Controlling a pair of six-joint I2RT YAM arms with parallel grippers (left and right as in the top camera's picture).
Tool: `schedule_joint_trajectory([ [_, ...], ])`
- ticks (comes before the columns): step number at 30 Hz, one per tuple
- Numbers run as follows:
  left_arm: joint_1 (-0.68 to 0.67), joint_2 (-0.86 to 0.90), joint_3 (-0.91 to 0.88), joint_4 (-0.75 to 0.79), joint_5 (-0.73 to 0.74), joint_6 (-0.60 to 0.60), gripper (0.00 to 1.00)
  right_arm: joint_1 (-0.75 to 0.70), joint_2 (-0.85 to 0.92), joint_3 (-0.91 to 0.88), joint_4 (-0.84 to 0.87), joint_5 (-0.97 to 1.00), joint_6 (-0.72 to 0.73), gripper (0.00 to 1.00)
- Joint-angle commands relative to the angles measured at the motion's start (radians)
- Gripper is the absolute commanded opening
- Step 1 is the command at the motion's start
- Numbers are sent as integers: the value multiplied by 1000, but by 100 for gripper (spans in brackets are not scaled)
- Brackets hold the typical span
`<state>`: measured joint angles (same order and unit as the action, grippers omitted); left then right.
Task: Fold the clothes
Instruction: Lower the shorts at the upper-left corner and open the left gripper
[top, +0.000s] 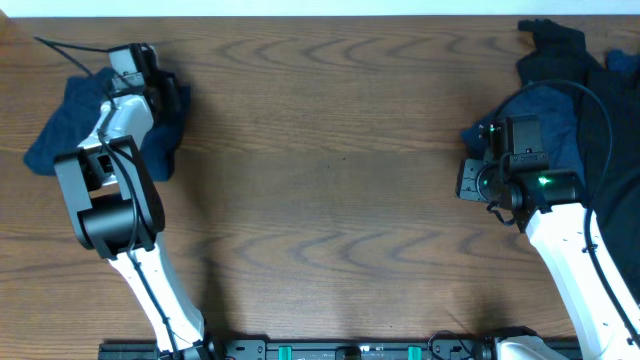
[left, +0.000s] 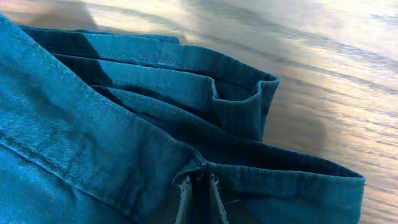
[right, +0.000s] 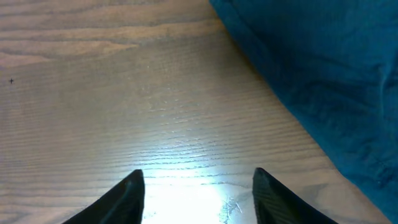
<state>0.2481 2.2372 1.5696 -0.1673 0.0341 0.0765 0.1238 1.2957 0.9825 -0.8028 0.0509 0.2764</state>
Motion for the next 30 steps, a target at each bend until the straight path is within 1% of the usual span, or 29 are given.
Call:
schedule_joint_trajectory([
  [1, -11, -38, 0, -2, -14, -10, 29, -5, 1, 3, 11, -3, 0, 58],
  [2, -15, -59, 4, -2, -14, -10, 47, -5, 1, 3, 14, -3, 0, 59],
  [3, -19, -79, 10, -3, -14, -10, 57, -5, 1, 3, 16, -3, 0, 59],
  [5, -27, -124, 19, -3, -14, -10, 98, -5, 1, 3, 17, -6, 0, 62],
  [7, -37, -181, 21, -16, -14, -10, 98, -5, 1, 3, 18, -12, 0, 70],
  [9, -51, -237, 21, -60, -13, -18, 98, -5, 1, 3, 24, -19, 0, 85],
  [10, -62, -267, 21, -94, -12, -18, 98, -5, 1, 3, 32, -19, 0, 90],
  [13, -98, -339, 21, -204, -12, -19, 98, -5, 1, 3, 91, -18, 0, 99],
  [15, -126, -381, 21, -306, -10, -38, 98, -5, 1, 3, 154, -18, -1, 99],
  [18, -179, -435, 21, -514, 15, -56, 98, -5, 3, 3, 264, -17, -3, 99],
  [20, -210, -458, 21, -661, 18, -85, 98, -5, 4, 3, 330, -15, -33, 99],
  [23, -241, -480, 21, -842, 18, -93, 98, -6, 4, 3, 393, 32, -57, 99],
  [25, -251, -489, 21, -945, 17, -93, 98, -6, -6, 5, 398, 77, -70, 99],
  [27, -251, -498, 21, -1028, 16, -93, 98, -6, -29, 5, 372, 73, -127, 99],
  [30, -238, -529, 19, -1123, 18, -92, 98, -7, -103, 5, 297, 75, -113, 99],
])
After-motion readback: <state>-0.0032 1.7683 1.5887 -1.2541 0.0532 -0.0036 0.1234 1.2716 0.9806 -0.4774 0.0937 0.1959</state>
